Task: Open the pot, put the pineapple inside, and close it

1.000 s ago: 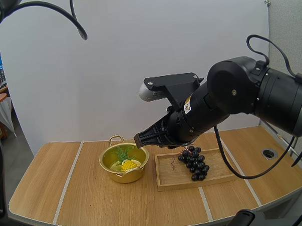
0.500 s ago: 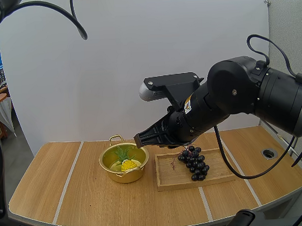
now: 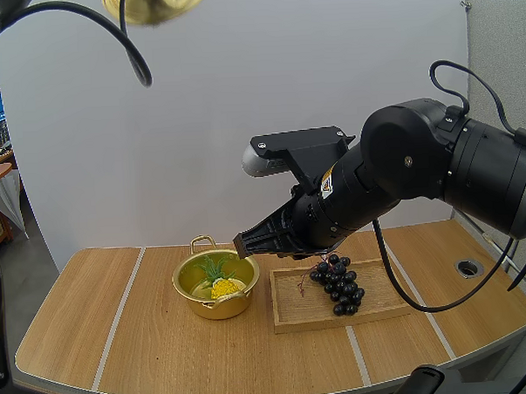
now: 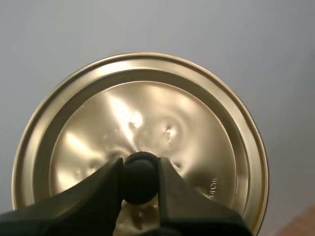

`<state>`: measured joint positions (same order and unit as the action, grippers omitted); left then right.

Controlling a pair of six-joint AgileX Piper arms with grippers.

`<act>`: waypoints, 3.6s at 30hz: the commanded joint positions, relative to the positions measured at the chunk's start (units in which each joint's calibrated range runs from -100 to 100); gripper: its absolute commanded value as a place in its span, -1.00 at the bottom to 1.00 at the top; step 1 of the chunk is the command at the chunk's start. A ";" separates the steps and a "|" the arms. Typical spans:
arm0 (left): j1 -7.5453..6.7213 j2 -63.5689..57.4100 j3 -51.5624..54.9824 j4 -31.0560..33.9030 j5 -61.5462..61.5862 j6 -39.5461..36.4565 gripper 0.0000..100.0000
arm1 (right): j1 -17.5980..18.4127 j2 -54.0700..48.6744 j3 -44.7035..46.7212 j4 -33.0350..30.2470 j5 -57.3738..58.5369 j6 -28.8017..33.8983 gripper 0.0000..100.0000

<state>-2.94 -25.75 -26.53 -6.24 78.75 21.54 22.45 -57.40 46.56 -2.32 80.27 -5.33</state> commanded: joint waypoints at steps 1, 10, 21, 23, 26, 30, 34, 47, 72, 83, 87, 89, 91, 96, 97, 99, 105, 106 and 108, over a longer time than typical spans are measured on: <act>-0.19 0.82 1.79 0.54 18.68 -0.54 -1.00 | -0.04 -0.66 0.09 -0.27 0.39 -0.30 -1.00; -0.19 3.40 13.51 0.54 21.25 1.72 -1.00 | -0.04 -0.66 0.09 -0.27 0.39 -0.30 -1.00; -0.19 6.53 35.03 -4.55 21.25 8.51 -1.00 | -0.04 -0.66 0.09 -0.27 0.39 -0.30 -1.00; -0.19 7.05 38.99 -5.48 20.62 9.64 -1.00 | -0.04 -0.66 0.09 -0.27 0.39 -0.30 -1.00; -0.19 7.95 43.88 -6.15 14.05 10.87 -1.00 | -0.04 -0.66 0.09 -0.27 0.39 -0.30 -1.00; -0.19 9.93 49.03 -7.97 7.26 13.09 -1.00 | -0.04 -0.66 0.09 -0.27 0.39 -0.30 -1.00; -0.19 13.48 51.90 -11.02 4.93 15.98 -1.00 | -0.04 -0.66 0.09 -0.27 0.39 -0.30 -1.00; -0.06 25.29 52.35 -14.42 -3.15 20.87 -1.00 | -0.04 -0.66 0.09 -0.27 0.39 -0.30 -1.00; 2.59 30.24 52.35 -19.51 0.60 26.00 -1.00 | -0.04 -0.66 0.09 -0.27 0.39 -0.30 -1.00; 2.59 31.53 52.35 -20.61 0.83 26.28 -1.00 | -0.04 -0.66 0.09 -0.27 0.39 -0.30 -1.00; 2.59 32.04 52.35 -20.61 0.83 26.28 -1.00 | -0.04 -0.66 0.09 -0.27 0.39 -0.30 -1.00; 2.59 32.17 52.35 -20.61 0.83 26.28 -1.00 | -0.04 -0.66 0.09 -0.27 0.39 -0.30 -1.00; 2.59 32.16 52.35 -20.61 1.45 26.28 -1.00 | -0.04 -0.66 0.09 -0.27 0.39 -0.30 -1.00; 2.59 32.16 52.35 -20.61 4.20 26.28 -1.00 | -0.04 -0.66 0.09 -0.27 0.39 -0.30 -1.00; 2.59 32.16 52.35 -20.61 4.67 26.28 -1.00 | -0.04 -0.66 0.09 -0.27 0.39 -0.30 -1.00; 2.59 32.16 52.35 -20.61 5.33 26.28 -0.99 | -0.04 -0.66 0.09 -0.27 0.39 -0.30 -1.00; 2.59 31.88 52.35 -20.61 7.47 26.28 0.25 | -0.04 -0.66 0.09 -0.27 0.39 -0.30 -1.00; 2.59 31.54 52.35 -20.61 8.08 26.28 0.59 | -0.04 -0.66 0.09 -0.27 0.39 -0.30 -1.00; 2.59 30.93 51.92 -20.61 9.37 26.28 1.00 | -0.04 -0.66 0.09 -0.27 0.39 -0.30 -1.00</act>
<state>-0.33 6.18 25.80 -25.60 81.13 47.58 22.45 -57.40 46.56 -2.32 80.44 -5.33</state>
